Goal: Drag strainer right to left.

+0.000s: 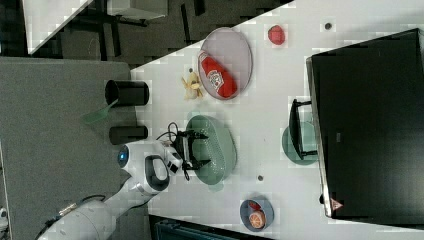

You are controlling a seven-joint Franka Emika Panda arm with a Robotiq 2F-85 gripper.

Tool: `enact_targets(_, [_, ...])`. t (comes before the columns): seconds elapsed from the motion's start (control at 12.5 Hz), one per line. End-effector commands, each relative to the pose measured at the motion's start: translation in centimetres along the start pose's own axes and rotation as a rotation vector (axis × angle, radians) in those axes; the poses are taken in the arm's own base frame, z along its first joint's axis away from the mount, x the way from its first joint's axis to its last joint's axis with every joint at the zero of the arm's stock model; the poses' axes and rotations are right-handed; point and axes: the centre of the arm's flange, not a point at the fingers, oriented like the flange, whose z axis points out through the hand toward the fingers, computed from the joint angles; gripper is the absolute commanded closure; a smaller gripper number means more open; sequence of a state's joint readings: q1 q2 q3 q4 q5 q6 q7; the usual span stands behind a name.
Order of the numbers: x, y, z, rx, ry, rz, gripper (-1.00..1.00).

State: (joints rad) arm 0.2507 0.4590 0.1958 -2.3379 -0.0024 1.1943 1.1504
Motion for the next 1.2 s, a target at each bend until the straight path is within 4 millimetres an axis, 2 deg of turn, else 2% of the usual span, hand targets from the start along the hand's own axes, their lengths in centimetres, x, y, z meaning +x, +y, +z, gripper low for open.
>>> enact_targets(0.08, [-3.1, -1.6, -1.2, 0.017, -0.007, 0.060, -1.00])
enact_targets(0.88, [-12.9, -3.1, -0.2, 0.026, -0.040, 0.129, -1.00])
enact_targets(1.2, [-15.8, -3.3, 0.3, 0.033, -0.056, 0.140, -1.00])
